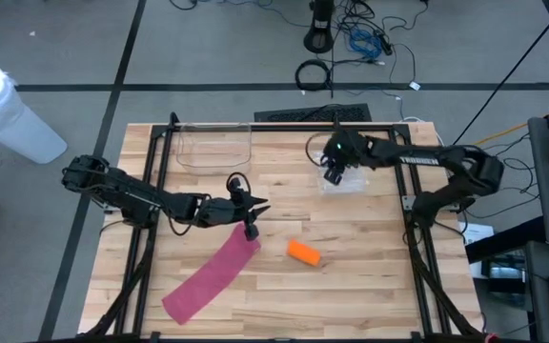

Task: Roll bandage
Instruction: Put the rolled orange bandage into the transparent zip bag

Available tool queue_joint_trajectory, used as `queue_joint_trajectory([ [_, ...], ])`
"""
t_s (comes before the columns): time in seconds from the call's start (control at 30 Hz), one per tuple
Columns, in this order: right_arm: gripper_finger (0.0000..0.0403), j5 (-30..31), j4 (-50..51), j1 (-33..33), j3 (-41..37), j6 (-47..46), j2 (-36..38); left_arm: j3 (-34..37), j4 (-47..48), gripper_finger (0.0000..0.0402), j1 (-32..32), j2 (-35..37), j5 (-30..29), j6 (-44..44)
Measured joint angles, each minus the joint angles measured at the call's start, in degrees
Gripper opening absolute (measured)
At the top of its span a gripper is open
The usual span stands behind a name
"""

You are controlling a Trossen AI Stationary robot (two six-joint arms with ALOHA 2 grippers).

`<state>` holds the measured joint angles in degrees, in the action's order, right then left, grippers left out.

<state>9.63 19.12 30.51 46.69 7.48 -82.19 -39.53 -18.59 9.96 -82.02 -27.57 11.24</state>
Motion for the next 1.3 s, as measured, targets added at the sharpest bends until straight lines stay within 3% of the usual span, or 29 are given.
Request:
queue_joint_trajectory([
  [0.23, 0.0183, -6.86, 5.3, 5.17, 9.25, 17.37, -7.94, 0.0, 0.11, 0.0096, -1.03, 0.0, 0.11, -0.08],
  [0.4, 0.0183, -6.99, 12.17, 8.23, 14.72, 25.03, -14.27, 0.0, 0.43, 0.0096, -1.33, 0.0, 0.56, -1.54],
  [0.63, 0.017, -6.73, 15.78, 12.18, 18.38, 29.25, -21.03, 0.0, 1.66, 0.0096, -1.42, 0.0, 0.57, -1.63],
  [0.9, 0.016, -6.82, 14.98, 15.18, 18.72, 33.48, -22.3, 0.0, 1.6, 0.0096, -3.18, 0.0, 0.58, -3.12],
  [1.3, 0.0085, -12.41, 17.62, 17.06, 18.72, 35.91, -22.32, 0.0, 1.57, 0.0096, -7.05, 0.0, 3.63, -3.13],
])
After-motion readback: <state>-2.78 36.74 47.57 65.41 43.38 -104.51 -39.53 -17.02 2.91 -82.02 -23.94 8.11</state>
